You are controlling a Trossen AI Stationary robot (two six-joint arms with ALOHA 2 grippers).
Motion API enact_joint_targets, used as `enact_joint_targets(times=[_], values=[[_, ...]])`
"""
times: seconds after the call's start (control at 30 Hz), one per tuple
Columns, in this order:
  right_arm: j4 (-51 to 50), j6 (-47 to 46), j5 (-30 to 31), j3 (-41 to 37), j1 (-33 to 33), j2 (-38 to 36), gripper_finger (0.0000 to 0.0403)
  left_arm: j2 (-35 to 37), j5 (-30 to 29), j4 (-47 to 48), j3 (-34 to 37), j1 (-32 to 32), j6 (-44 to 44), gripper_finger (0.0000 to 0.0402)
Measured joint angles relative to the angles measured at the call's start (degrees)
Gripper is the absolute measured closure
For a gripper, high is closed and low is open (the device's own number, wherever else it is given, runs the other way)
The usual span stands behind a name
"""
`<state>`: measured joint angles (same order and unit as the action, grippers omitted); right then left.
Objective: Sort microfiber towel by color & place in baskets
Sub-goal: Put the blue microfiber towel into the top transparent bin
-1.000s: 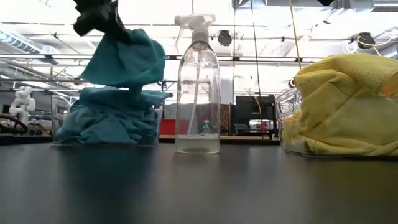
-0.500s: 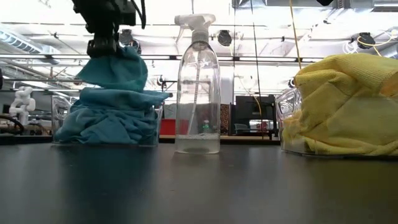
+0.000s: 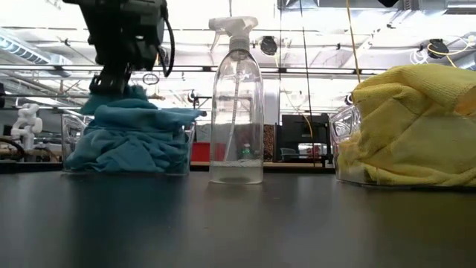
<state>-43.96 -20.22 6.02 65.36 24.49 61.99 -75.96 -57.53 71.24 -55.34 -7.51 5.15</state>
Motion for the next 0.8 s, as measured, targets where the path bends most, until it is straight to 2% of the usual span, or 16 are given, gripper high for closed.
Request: enact_joint_targets(times=[0.23,0.47,0.57,0.8], values=[[0.01,0.87,-0.02,0.0,0.0,1.57,0.0165,-0.02,13.21,-9.87,5.34,0.84,-0.13,0.0378],[0.01,1.43,-0.02,0.0,0.0,2.58,0.0165,-0.02,24.96,-15.96,6.06,1.41,-1.11,0.0378],[0.16,1.42,-0.02,0.0,0.0,2.65,0.0165,-0.02,30.2,-17.13,6.06,-0.38,-1.1,0.0378],[0.95,0.98,-0.02,0.0,0.02,2.65,0.0165,0.02,37.7,-18.74,6.06,-7.54,-2.35,0.0378]])
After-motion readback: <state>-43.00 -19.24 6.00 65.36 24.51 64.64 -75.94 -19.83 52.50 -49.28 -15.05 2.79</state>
